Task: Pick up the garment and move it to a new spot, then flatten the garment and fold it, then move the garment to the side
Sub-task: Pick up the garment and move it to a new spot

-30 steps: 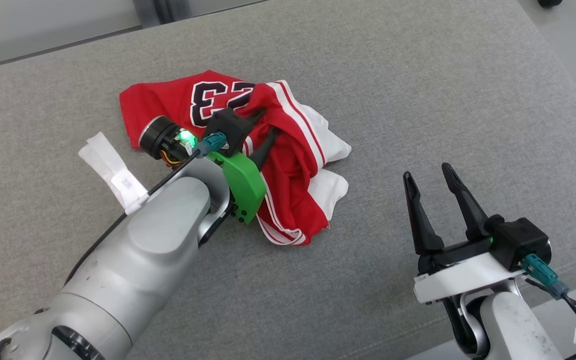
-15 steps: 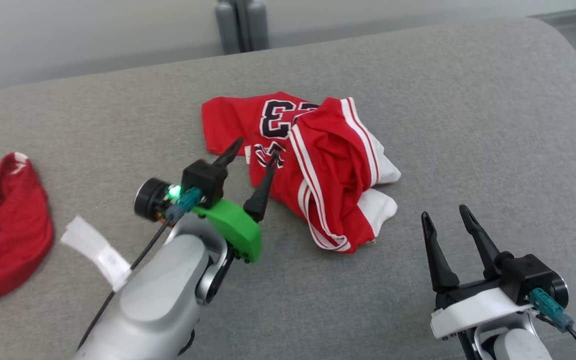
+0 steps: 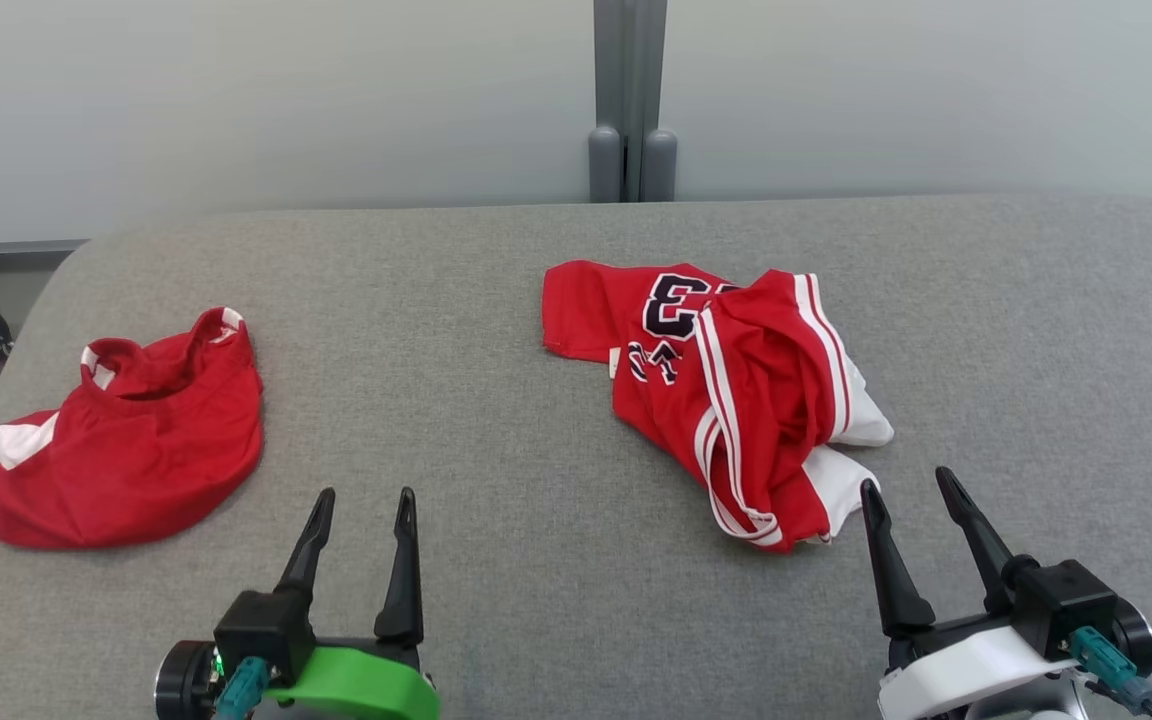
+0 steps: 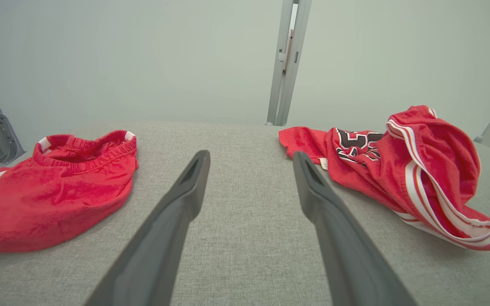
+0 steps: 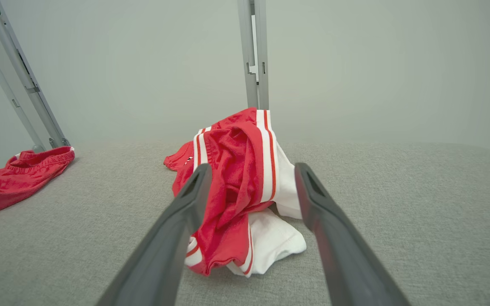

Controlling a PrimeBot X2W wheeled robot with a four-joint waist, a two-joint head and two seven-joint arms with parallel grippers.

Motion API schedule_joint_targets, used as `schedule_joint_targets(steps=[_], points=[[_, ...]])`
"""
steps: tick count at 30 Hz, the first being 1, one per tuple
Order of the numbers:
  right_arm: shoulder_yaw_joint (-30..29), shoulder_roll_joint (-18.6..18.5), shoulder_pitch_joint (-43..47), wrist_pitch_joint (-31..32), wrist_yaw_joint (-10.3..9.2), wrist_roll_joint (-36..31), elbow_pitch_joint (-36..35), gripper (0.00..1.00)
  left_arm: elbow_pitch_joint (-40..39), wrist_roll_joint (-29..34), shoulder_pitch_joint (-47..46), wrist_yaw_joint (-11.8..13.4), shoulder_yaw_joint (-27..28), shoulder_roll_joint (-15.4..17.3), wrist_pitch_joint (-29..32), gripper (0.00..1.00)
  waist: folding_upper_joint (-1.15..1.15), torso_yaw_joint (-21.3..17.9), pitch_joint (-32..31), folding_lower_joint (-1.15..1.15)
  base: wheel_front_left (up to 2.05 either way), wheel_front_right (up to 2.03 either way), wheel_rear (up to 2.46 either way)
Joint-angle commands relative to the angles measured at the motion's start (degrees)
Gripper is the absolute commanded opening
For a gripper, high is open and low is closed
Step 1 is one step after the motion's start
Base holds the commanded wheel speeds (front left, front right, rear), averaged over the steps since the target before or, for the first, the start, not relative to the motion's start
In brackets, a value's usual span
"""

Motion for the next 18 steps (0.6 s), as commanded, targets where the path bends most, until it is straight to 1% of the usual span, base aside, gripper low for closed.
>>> schedule_joint_targets(steps=[1, 4, 7, 10, 13, 18], points=[[-0.2, -0.2, 1.3, 0.0, -0.05, -0.1, 0.0, 1.00, -1.4, 1.7, 2.0, -1.4, 1.5, -0.7, 0.0, 1.00, 0.00, 1.7, -2.0, 0.00, 0.00, 0.00, 0.00], [-0.3, -0.1, 2.6, 0.0, -0.05, 0.2, 0.2, 1.00, -4.5, 4.2, 5.8, -3.9, 5.5, -2.6, 0.0, 1.00, 0.00, 1.7, -2.9, 0.00, 0.00, 0.00, 0.00], [-0.7, -0.2, 3.8, 0.0, -0.05, 0.3, 0.3, 1.00, -6.7, 5.6, 8.5, -5.4, 9.0, -3.9, 0.0, 1.00, 0.00, 1.5, -3.4, 0.00, 0.00, 0.00, 0.00], [-1.1, -0.2, 4.6, 0.0, -0.06, 0.5, 0.2, 1.00, -8.5, 7.2, 10.5, -6.8, 11.0, -4.6, 0.0, 1.00, 0.00, 1.2, -3.9, 0.00, 0.00, 0.00, 0.00], [-1.3, -0.2, 5.2, 0.0, -0.06, 0.6, 0.4, 1.00, -9.6, 7.9, 11.5, -7.6, 11.5, -4.8, 0.0, 1.00, 0.00, 1.0, -4.2, 0.00, 0.00, 0.00, 0.00], [-1.3, -0.2, 5.5, 0.0, -0.06, 0.6, 0.8, 1.00, -10.0, 8.5, 11.9, -6.9, 10.7, -4.8, 0.0, 1.00, 0.00, 0.5, -4.6, 0.00, 0.00, 0.00, 0.00]])
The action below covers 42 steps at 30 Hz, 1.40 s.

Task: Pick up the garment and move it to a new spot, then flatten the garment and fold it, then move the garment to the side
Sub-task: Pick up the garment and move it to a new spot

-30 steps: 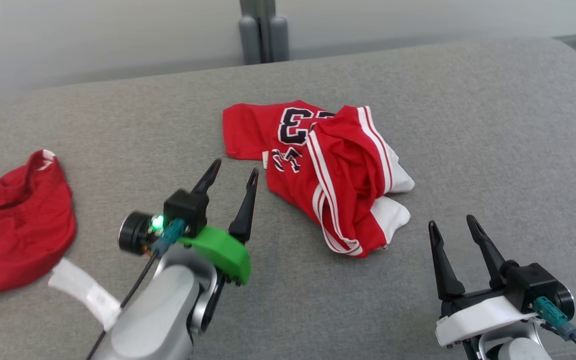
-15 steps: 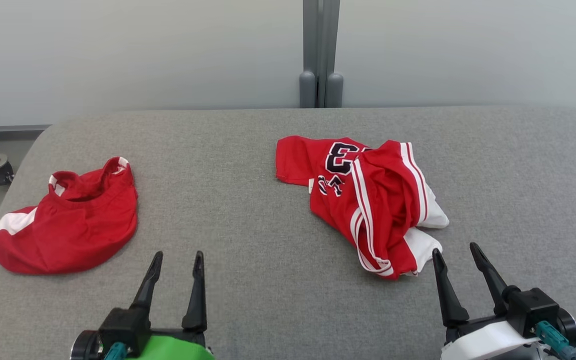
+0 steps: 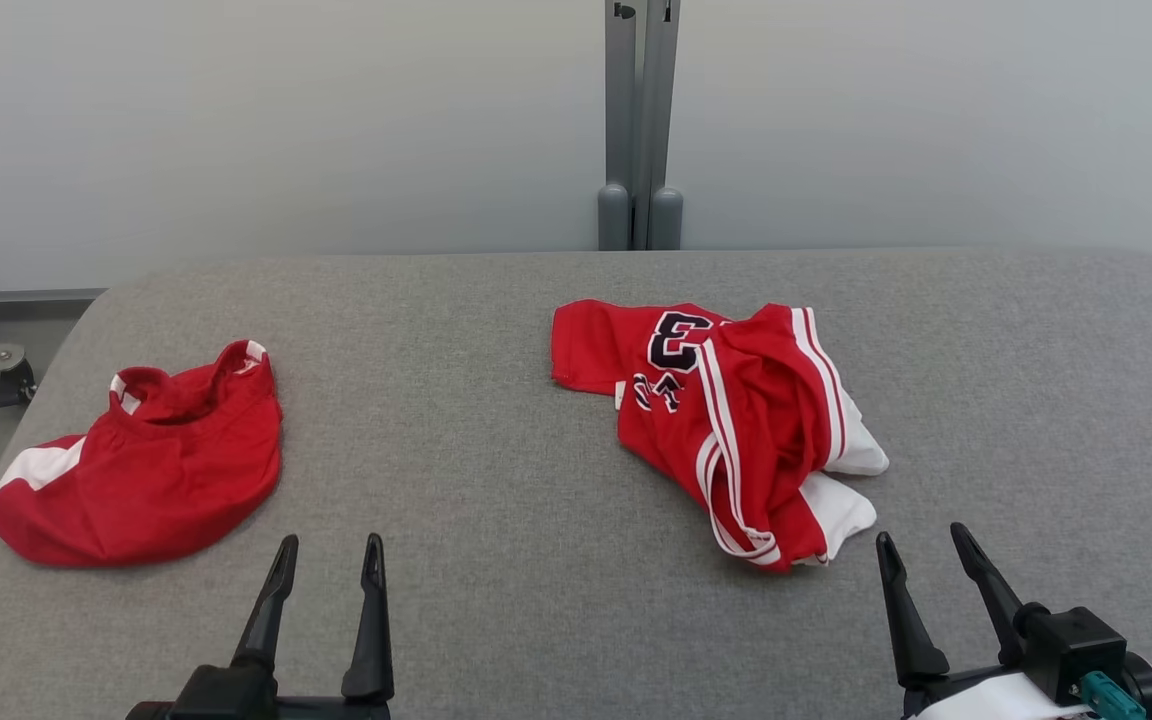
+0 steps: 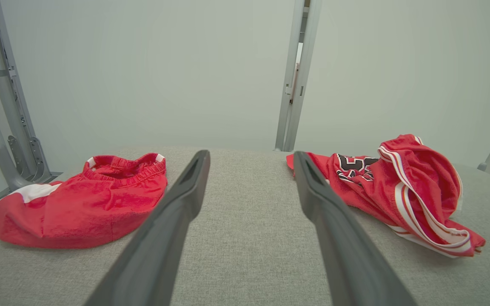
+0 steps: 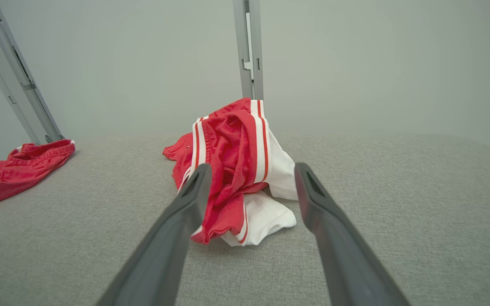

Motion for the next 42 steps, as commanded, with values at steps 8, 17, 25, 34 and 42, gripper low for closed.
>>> schedule_joint_targets(steps=[8, 17, 25, 34, 42], points=[[-0.5, -0.1, 0.9, 0.0, -0.06, 0.5, 0.2, 1.00, 0.4, -0.2, 0.6, 1.0, -0.4, -0.1, 0.0, 1.00, 0.00, 0.0, -0.6, 0.00, 0.00, 0.00, 0.00], [-0.6, -0.1, 0.7, 0.0, -0.06, 0.3, 0.2, 1.00, 1.1, -0.7, 0.3, 0.9, -0.6, -0.1, 0.0, 1.00, 0.00, 0.2, -0.6, 0.00, 0.00, 0.00, 0.00], [-0.6, -0.1, 0.5, 0.0, -0.06, 0.2, 0.4, 1.00, 0.9, -0.7, 0.3, 0.9, -0.8, -0.1, 0.0, 1.00, 0.00, 0.1, -0.5, 0.00, 0.00, 0.00, 0.00], [-0.8, -0.1, 0.7, 0.0, -0.06, 0.5, 0.4, 1.00, 1.5, -0.3, 0.5, 1.4, -1.2, -0.1, 0.0, 1.00, 0.00, 0.2, -0.5, 0.00, 0.00, 0.00, 0.00], [-0.8, -0.1, 0.6, 0.0, -0.06, 0.3, 0.2, 1.00, 1.4, -0.3, 0.2, 1.7, -1.4, -0.1, 0.0, 1.00, 0.00, 0.4, 0.0, 0.00, 0.00, 0.00, 0.00]])
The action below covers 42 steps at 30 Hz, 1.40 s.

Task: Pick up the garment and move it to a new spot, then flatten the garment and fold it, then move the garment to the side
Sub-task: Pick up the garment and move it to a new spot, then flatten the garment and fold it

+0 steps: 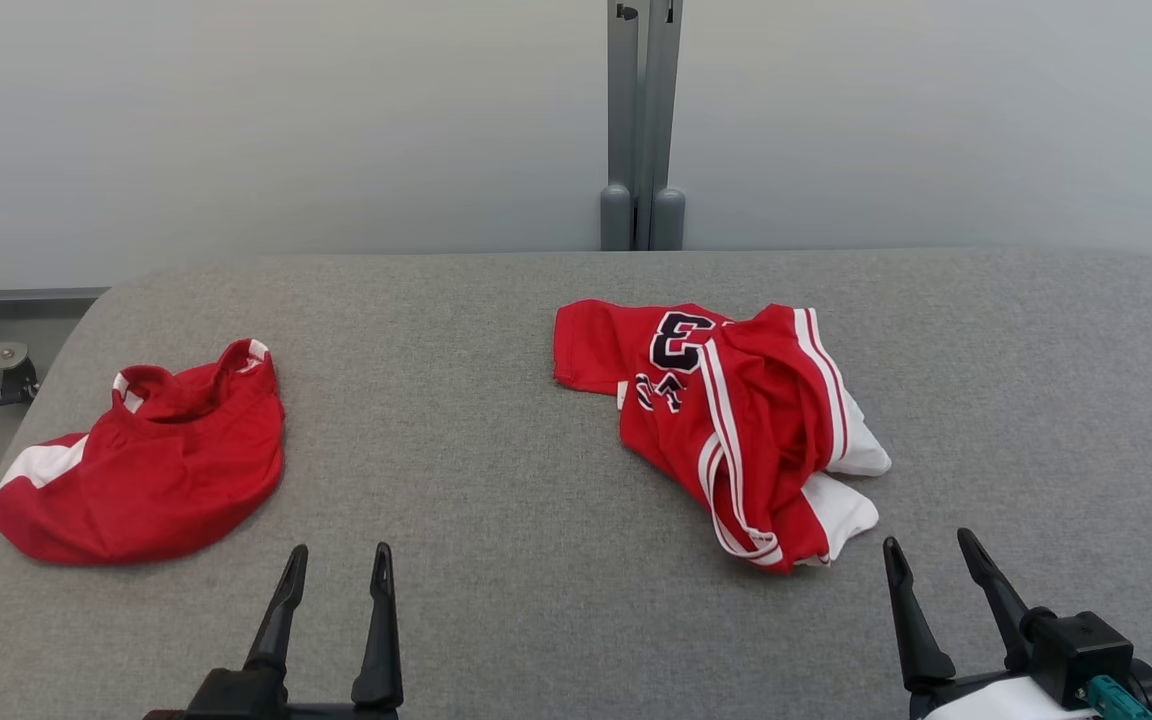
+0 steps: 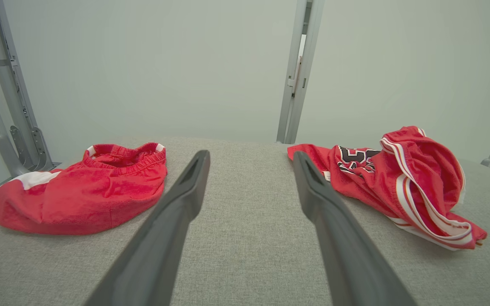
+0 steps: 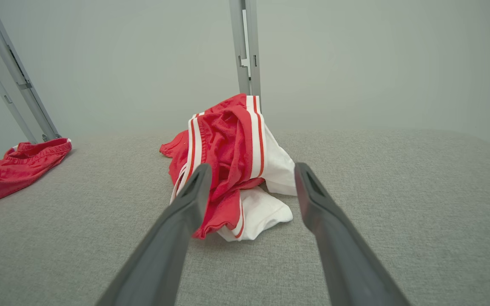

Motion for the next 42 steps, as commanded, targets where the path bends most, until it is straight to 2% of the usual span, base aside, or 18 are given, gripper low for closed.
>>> schedule_joint_targets(steps=[1, 30, 36, 42], points=[[-0.1, -0.1, 0.1, 0.0, -0.06, -0.1, -0.2, 1.00, -0.2, 0.1, 0.2, 0.3, 0.0, 0.0, 0.0, 1.00, 0.00, 0.0, 0.1, 0.00, 0.00, 0.00, 0.00], [-0.2, -0.1, -0.1, 0.0, -0.06, 0.0, -0.3, 1.00, 0.6, 0.4, 0.4, -0.1, -0.8, 0.0, 0.0, 1.00, 0.00, 0.0, 0.4, 0.00, 0.00, 0.00, 0.00], [-1.2, -0.1, -0.4, 0.0, -0.06, 0.4, -0.9, 1.00, 2.9, -0.1, -2.2, -3.0, -4.1, 0.0, 0.0, 1.00, 0.00, -0.5, 1.6, 0.00, 0.00, 0.00, 0.00], [-1.6, -0.1, -2.1, 0.0, -0.06, -0.5, -1.3, 1.00, 10.9, -1.9, -9.2, -6.5, -12.7, 0.1, 0.0, 1.00, 0.00, -2.1, 4.2, 0.00, 0.00, 0.00, 0.00]])
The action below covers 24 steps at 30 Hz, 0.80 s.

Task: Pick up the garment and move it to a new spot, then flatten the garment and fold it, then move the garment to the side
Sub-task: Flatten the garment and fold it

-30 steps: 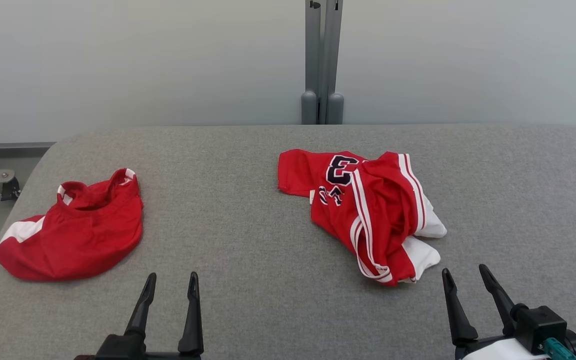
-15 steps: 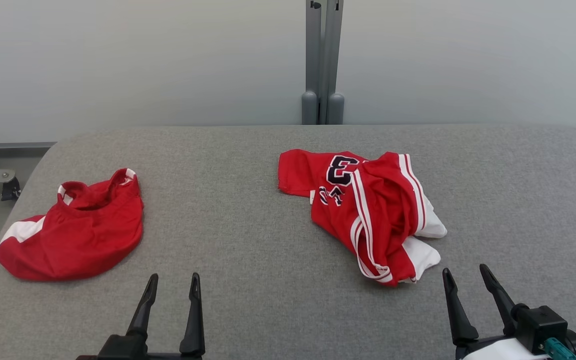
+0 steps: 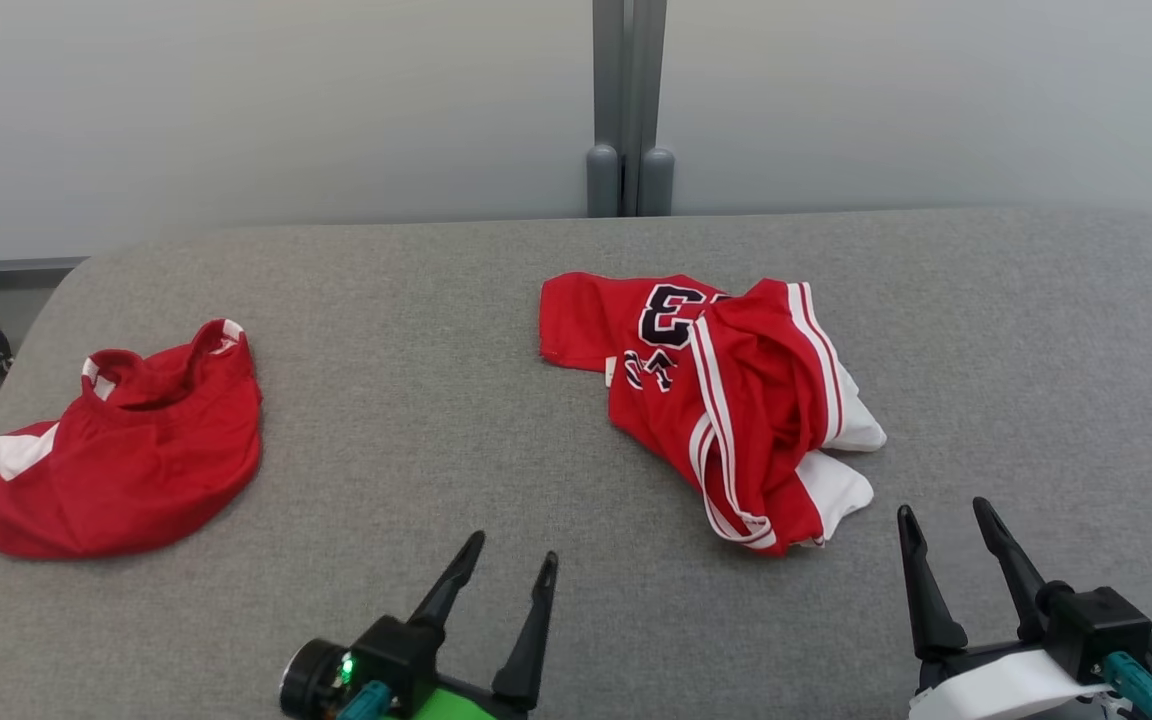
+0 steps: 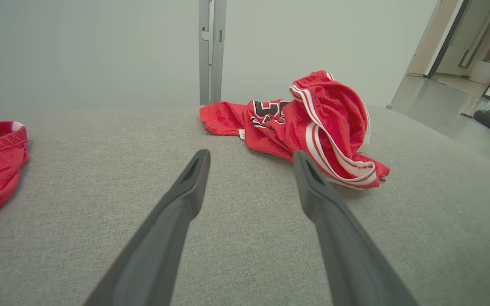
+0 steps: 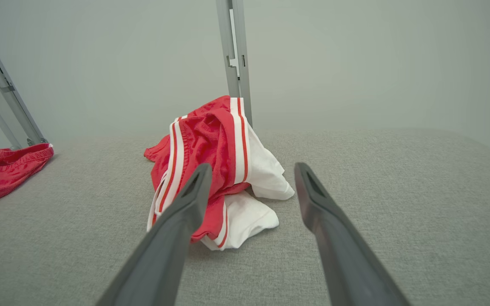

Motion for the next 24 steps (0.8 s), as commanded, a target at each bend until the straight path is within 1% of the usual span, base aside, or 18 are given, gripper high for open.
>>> schedule_joint_targets(steps=[1, 3, 6, 9, 11, 13, 15, 18, 20, 24], points=[[-0.3, -0.1, -0.9, 0.0, -0.06, 0.0, -0.3, 1.00, 1.9, -0.1, -2.7, -0.5, -1.8, 0.1, 0.0, 1.00, 0.00, -1.6, 1.5, 0.00, 0.00, 0.00, 0.00], [-0.7, -0.1, -1.6, 0.0, -0.06, 0.3, -0.4, 1.00, 4.9, -1.3, -6.0, -0.7, -5.2, 0.2, 0.0, 1.00, 0.00, -3.0, 2.3, 0.00, 0.00, 0.00, 0.00], [-0.3, -0.1, -2.6, 0.0, -0.06, 0.1, -0.6, 1.00, 8.9, -4.7, -10.4, -1.0, -9.4, 0.2, 0.0, 1.00, 0.00, -5.2, 3.7, 0.00, 0.00, 0.00, 0.00], [-0.3, -0.1, -3.9, 0.0, -0.06, -0.1, -0.8, 1.00, 10.6, -10.5, -15.2, -1.1, -13.2, 0.2, 0.0, 1.00, 0.00, -7.7, 5.7, 0.00, 0.00, 0.00, 0.00], [-0.2, -0.1, -4.6, 0.0, -0.06, 0.0, -1.0, 1.00, 11.2, -13.7, -17.8, -1.0, -14.8, 0.2, 0.0, 1.00, 0.00, -9.2, 7.1, 0.00, 0.00, 0.00, 0.00], [-0.3, -0.1, -5.2, 0.0, -0.06, -0.1, -1.1, 1.00, 12.1, -15.8, -20.2, -0.6, -16.4, 0.2, 0.0, 1.00, 0.00, -10.3, 8.3, 0.00, 0.00, 0.00, 0.00], [-0.1, -0.1, -5.7, 0.0, -0.06, 0.0, -1.1, 1.00, 13.3, -16.7, -22.4, 0.2, -18.0, 0.2, 0.0, 1.00, 0.00, -11.2, 9.4, 0.00, 0.00, 0.00, 0.00], [0.1, -0.1, -6.5, 0.0, -0.06, 0.3, -1.3, 1.00, 16.1, -17.4, -25.9, 2.5, -20.7, 0.2, 0.0, 1.00, 0.00, -12.3, 11.2, 0.00, 0.00, 0.00, 0.00], [0.5, -0.1, -7.2, 0.0, -0.06, 0.5, -1.4, 1.00, 18.5, -17.2, -28.1, 4.8, -22.3, 0.2, 0.0, 1.00, 0.00, -13.0, 12.2, 0.00, 0.00, 0.00, 0.00], [0.7, -0.1, -8.0, 0.0, -0.06, 1.1, -1.4, 1.00, 21.9, -19.2, -30.7, 7.7, -25.2, 0.2, 0.4, 1.00, 0.00, -13.7, 13.3, 0.00, 0.00, 0.00, 0.00]])
